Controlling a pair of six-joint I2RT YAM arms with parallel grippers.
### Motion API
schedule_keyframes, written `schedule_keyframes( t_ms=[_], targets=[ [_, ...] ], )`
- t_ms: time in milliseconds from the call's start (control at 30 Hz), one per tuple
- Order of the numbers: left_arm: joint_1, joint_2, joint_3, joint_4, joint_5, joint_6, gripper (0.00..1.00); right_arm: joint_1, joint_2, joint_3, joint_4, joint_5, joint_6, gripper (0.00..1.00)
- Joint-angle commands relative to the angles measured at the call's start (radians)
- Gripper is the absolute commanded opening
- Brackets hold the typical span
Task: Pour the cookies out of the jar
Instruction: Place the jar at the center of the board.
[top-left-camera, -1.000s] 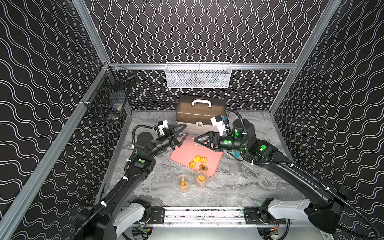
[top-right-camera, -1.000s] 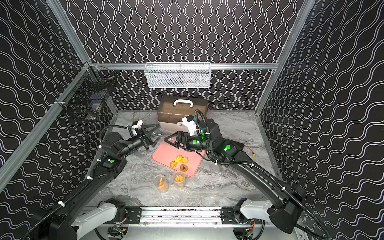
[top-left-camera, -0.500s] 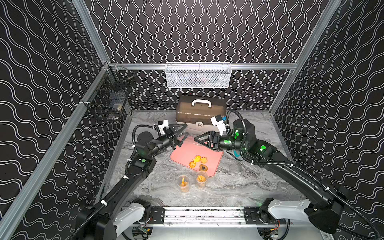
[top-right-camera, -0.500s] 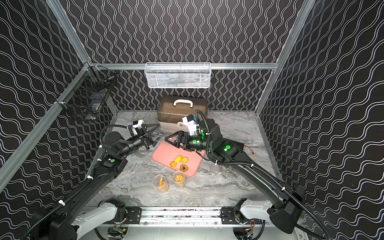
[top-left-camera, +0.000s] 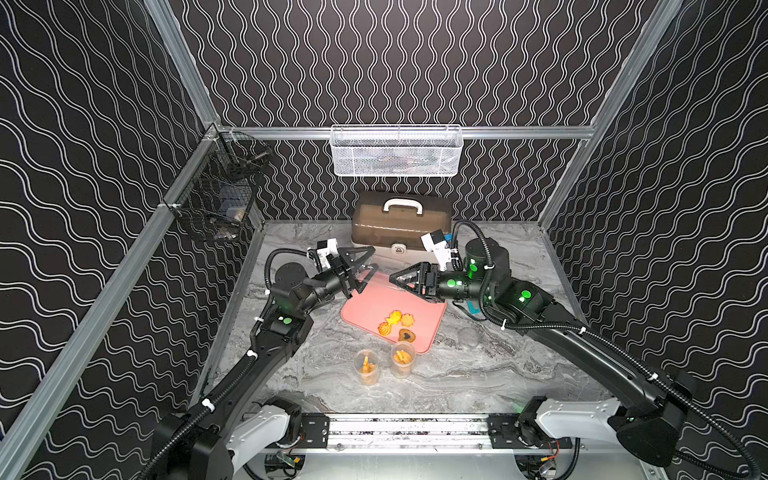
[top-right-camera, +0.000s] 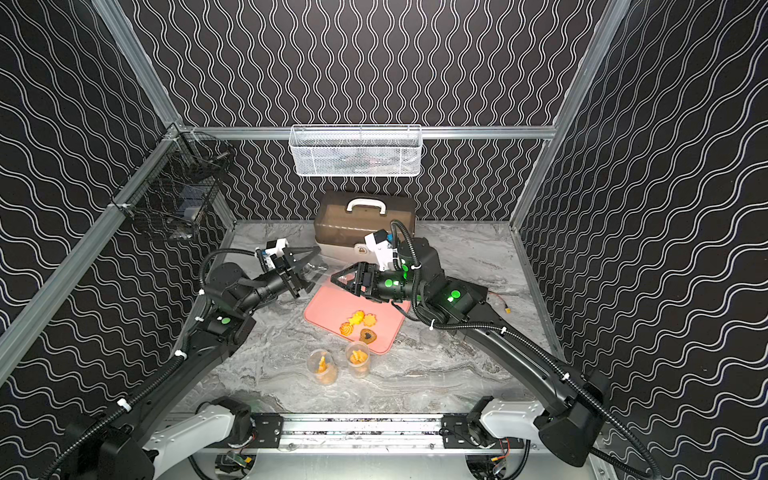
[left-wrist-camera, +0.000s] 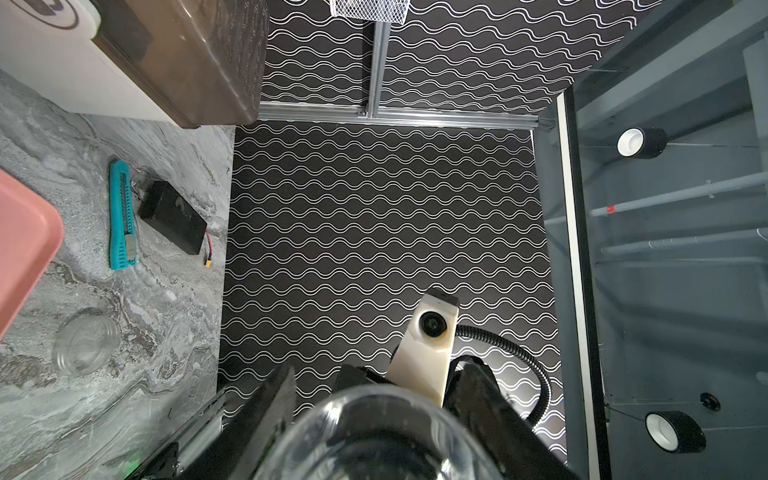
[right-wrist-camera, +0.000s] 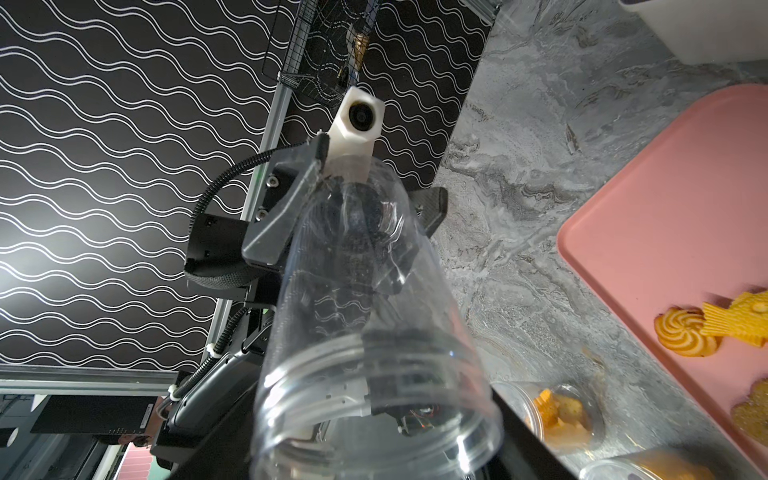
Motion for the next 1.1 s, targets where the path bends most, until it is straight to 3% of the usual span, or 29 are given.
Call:
schedule_keyframes(
  t_ms=[0,200,367,900,1067],
  targets=[
    [-0.003,0.000,0.002,0.023,0.013,-0.009,0.64,0.002,-0.007,-0.004,0.056,0.005,0.007,0.69],
    [-0.004,-0.003,0.003,0.015,0.014,-0.002,0.64,0.001,-0.012,-0.004,0.057,0.030,0.005,0.77],
    [-0.009,-0.004,0.006,0.003,0.013,0.008,0.64,0.001,-0.007,0.001,0.072,0.036,0.009,0.78],
    [-0.012,-0.009,-0.001,0.005,0.009,0.005,0.65,0.001,-0.006,-0.007,0.085,0.036,0.020,0.68],
    [-0.011,-0.010,-0.003,-0.002,0.006,0.006,0.69,0.001,-0.010,-0.015,0.086,0.039,0.022,0.66]
  ],
)
